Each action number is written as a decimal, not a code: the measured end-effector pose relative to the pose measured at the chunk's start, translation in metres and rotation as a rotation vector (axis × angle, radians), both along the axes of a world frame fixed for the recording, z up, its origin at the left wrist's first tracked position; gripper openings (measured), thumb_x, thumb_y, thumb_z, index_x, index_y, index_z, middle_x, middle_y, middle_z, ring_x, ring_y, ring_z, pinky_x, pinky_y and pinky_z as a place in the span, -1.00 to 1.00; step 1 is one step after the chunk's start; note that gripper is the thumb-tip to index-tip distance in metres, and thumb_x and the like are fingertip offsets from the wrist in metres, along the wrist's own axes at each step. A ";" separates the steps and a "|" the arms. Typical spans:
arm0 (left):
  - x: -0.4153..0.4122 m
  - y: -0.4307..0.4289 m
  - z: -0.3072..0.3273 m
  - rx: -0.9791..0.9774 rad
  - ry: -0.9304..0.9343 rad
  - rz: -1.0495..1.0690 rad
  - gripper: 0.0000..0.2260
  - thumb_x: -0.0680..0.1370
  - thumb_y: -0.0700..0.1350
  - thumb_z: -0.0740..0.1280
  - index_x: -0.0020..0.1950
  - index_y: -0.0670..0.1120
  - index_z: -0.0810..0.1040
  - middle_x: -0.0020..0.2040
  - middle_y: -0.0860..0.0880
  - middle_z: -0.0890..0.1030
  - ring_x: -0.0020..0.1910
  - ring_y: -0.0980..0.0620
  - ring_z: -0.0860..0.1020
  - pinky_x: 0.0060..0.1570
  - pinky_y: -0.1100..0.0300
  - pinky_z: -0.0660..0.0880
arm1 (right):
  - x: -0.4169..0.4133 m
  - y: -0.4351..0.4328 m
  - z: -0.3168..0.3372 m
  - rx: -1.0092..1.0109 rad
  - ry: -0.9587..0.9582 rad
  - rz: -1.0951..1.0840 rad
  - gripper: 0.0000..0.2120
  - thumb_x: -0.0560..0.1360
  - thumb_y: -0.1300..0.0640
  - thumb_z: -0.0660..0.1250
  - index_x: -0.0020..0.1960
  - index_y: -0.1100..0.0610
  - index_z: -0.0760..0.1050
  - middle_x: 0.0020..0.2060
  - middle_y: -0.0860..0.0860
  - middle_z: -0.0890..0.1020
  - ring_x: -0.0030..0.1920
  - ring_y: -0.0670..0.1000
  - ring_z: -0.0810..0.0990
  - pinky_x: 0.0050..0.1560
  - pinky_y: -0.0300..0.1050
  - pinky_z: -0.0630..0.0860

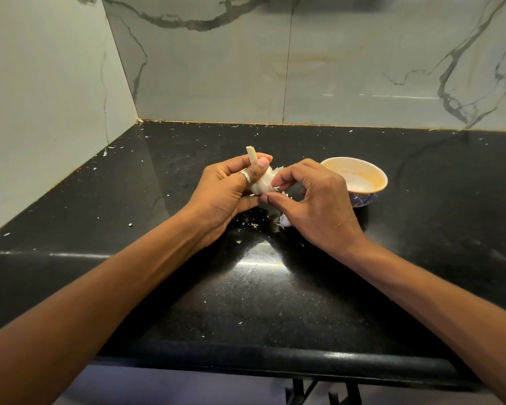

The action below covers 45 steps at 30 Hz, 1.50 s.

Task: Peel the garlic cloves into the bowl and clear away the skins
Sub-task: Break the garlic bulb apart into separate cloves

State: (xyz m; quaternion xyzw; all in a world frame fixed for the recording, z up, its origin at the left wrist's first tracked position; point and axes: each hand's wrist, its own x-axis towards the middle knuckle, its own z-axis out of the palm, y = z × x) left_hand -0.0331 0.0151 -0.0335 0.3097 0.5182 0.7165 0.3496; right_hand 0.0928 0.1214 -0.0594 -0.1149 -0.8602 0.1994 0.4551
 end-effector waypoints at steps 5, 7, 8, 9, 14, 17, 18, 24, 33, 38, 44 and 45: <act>0.000 -0.001 -0.001 -0.009 -0.002 0.011 -0.89 0.59 -0.17 0.38 0.06 -0.11 0.68 -0.15 -0.04 0.70 -0.15 0.05 0.65 -0.15 0.13 0.67 | -0.001 0.001 0.000 0.003 -0.019 0.027 -0.80 0.39 0.11 0.62 -0.10 0.13 0.64 -0.18 -0.04 0.63 -0.17 -0.07 0.56 -0.18 -0.27 0.42; 0.000 -0.001 -0.001 -0.018 -0.008 0.012 -0.89 0.59 -0.16 0.38 0.06 -0.11 0.68 -0.15 -0.05 0.69 -0.15 0.04 0.65 -0.18 0.15 0.66 | -0.001 0.001 0.000 0.034 -0.033 0.038 -0.80 0.39 0.11 0.61 -0.09 0.13 0.63 -0.17 -0.04 0.63 -0.16 -0.06 0.54 -0.17 -0.21 0.45; 0.000 -0.001 -0.001 -0.021 -0.014 0.009 -0.89 0.59 -0.16 0.38 0.06 -0.12 0.68 -0.14 -0.06 0.69 -0.15 0.04 0.65 -0.19 0.16 0.65 | -0.001 0.002 0.001 0.046 -0.036 0.044 -0.80 0.40 0.12 0.61 -0.08 0.13 0.63 -0.16 -0.04 0.62 -0.17 -0.06 0.53 -0.17 -0.19 0.45; -0.001 -0.001 0.000 -0.023 -0.019 0.005 -0.89 0.59 -0.16 0.38 0.06 -0.12 0.68 -0.14 -0.07 0.69 -0.15 0.04 0.65 -0.20 0.15 0.65 | -0.001 0.003 0.001 0.053 -0.036 0.049 -0.80 0.40 0.12 0.61 -0.08 0.14 0.63 -0.16 -0.04 0.62 -0.18 -0.09 0.51 -0.17 -0.19 0.45; 0.000 0.000 0.001 -0.014 -0.042 -0.001 -0.86 0.59 -0.14 0.38 0.09 -0.14 0.67 -0.15 -0.08 0.67 -0.22 0.03 0.62 -0.25 0.15 0.64 | 0.000 0.001 -0.001 0.205 -0.092 0.121 -0.86 0.42 0.27 0.56 -0.14 0.15 0.60 -0.17 -0.02 0.58 -0.14 -0.07 0.45 -0.11 -0.18 0.40; 0.003 0.002 0.002 -0.005 -0.069 -0.002 -0.84 0.59 -0.13 0.38 0.12 -0.15 0.65 -0.20 -0.07 0.67 -0.28 0.03 0.60 -0.29 0.16 0.62 | -0.001 0.001 -0.003 0.247 -0.088 0.111 -0.85 0.40 0.30 0.56 -0.14 0.15 0.61 -0.17 -0.02 0.58 -0.11 0.02 0.45 -0.10 -0.14 0.40; 0.003 0.003 0.003 -0.002 -0.081 0.003 -0.83 0.59 -0.13 0.37 0.14 -0.15 0.65 -0.20 -0.07 0.67 -0.28 0.03 0.61 -0.31 0.18 0.62 | -0.001 0.002 -0.002 0.215 -0.076 0.101 -0.85 0.40 0.28 0.57 -0.14 0.14 0.61 -0.17 -0.02 0.58 -0.13 0.02 0.46 -0.11 -0.13 0.42; 0.000 0.004 0.002 0.011 -0.149 0.032 -0.79 0.59 -0.12 0.39 0.20 -0.15 0.64 -0.05 -0.12 0.70 -0.10 -0.03 0.66 -0.15 0.11 0.67 | 0.000 0.004 0.000 0.081 -0.048 0.067 -0.87 0.43 0.22 0.56 -0.11 0.14 0.62 -0.17 -0.01 0.61 -0.22 -0.04 0.57 -0.16 -0.04 0.55; -0.004 0.005 0.002 0.017 -0.186 0.068 -0.80 0.61 -0.10 0.36 0.19 -0.12 0.63 0.00 -0.10 0.66 -0.10 0.02 0.65 -0.18 0.19 0.65 | 0.002 0.001 0.005 -0.052 -0.025 -0.028 -0.95 0.43 0.22 0.52 -0.14 0.12 0.67 -0.28 -0.11 0.67 -0.31 -0.09 0.63 -0.20 -0.20 0.55; -0.008 0.004 0.003 0.030 -0.191 0.110 -0.79 0.62 -0.09 0.35 0.21 -0.13 0.63 -0.04 -0.09 0.65 -0.17 0.07 0.64 -0.20 0.21 0.64 | 0.004 -0.002 0.008 -0.077 -0.059 -0.007 -0.94 0.42 0.24 0.52 -0.18 0.13 0.66 -0.31 -0.10 0.68 -0.28 -0.09 0.64 -0.22 -0.23 0.56; -0.006 0.004 0.000 0.021 -0.132 0.097 -0.80 0.58 -0.12 0.41 0.17 -0.16 0.64 -0.01 -0.15 0.69 -0.10 -0.04 0.69 -0.18 0.14 0.65 | 0.003 -0.001 0.010 -0.042 -0.015 -0.031 -0.80 0.42 0.07 0.61 -0.07 0.11 0.64 -0.17 -0.09 0.65 -0.21 -0.20 0.59 -0.15 -0.44 0.43; -0.005 0.004 0.000 0.023 -0.118 0.090 -0.80 0.57 -0.13 0.42 0.15 -0.17 0.64 -0.04 -0.15 0.70 -0.10 -0.06 0.69 -0.20 0.14 0.64 | 0.003 -0.002 0.010 -0.045 -0.010 -0.022 -0.77 0.41 0.06 0.61 -0.06 0.12 0.63 -0.16 -0.08 0.65 -0.20 -0.17 0.60 -0.16 -0.42 0.44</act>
